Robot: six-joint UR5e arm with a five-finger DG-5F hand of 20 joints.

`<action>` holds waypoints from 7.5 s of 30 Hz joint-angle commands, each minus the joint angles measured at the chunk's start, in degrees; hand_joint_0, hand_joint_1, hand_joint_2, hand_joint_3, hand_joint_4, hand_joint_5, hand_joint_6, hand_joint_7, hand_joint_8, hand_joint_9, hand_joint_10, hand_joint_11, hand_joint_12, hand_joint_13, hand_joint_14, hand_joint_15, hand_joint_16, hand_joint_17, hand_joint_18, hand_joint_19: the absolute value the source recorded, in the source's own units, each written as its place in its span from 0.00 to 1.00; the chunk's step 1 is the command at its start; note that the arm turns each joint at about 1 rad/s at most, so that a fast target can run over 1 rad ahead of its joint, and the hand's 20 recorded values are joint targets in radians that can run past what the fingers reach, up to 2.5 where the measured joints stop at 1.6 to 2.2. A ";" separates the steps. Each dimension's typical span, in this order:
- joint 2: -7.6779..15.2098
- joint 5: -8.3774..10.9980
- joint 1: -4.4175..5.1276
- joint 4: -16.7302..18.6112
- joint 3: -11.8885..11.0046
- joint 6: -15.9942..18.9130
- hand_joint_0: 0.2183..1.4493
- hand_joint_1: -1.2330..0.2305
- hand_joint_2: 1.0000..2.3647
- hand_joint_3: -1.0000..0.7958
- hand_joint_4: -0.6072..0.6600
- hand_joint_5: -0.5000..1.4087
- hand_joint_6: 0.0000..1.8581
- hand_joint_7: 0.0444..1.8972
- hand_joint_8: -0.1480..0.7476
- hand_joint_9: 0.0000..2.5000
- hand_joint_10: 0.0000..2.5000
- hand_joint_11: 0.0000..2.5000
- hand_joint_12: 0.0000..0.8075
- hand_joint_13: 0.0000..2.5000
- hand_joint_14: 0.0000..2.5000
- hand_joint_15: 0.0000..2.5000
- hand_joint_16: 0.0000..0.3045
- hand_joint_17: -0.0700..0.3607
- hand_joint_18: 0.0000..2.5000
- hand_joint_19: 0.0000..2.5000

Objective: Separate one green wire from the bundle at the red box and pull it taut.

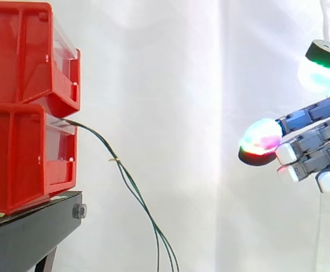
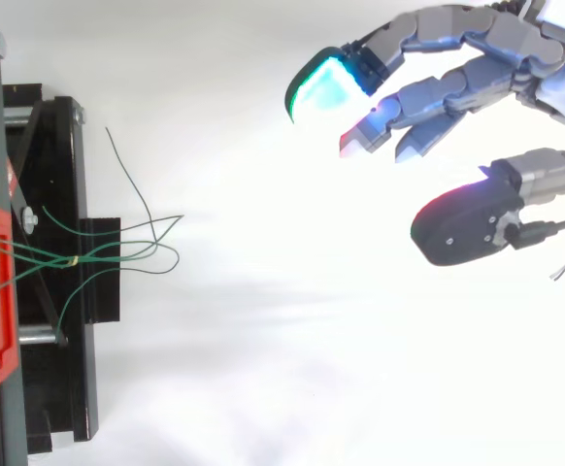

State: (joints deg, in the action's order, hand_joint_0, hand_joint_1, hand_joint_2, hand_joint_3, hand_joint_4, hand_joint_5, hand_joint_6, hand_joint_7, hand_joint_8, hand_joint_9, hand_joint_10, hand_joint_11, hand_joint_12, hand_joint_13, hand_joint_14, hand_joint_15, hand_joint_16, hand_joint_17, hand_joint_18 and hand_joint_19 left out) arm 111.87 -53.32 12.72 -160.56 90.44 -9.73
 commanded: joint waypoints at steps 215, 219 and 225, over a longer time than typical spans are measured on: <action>23.22 -3.20 1.34 -5.90 -30.85 11.67 0.29 0.53 0.01 0.35 0.60 0.19 0.47 0.65 0.51 0.45 0.01 0.29 0.54 0.35 0.01 0.16 0.18 0.46 0.36 0.23; 23.22 -3.28 1.16 -6.17 -31.29 11.58 0.29 0.49 0.01 0.45 0.59 0.20 0.47 0.66 0.52 0.46 0.01 0.29 0.54 0.35 0.01 0.16 0.19 0.46 0.37 0.23; 23.22 -3.28 1.08 -6.17 -31.29 11.49 0.29 0.35 0.01 0.54 0.61 0.19 0.47 0.66 0.56 0.46 0.01 0.29 0.61 0.37 0.01 0.16 0.22 0.52 0.41 0.20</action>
State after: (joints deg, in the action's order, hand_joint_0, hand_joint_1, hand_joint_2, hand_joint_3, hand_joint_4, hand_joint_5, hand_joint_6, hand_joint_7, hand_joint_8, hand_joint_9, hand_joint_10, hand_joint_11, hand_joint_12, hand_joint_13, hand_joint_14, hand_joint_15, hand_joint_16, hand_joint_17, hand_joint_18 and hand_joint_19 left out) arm 135.06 -56.59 13.87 -166.71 59.19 1.79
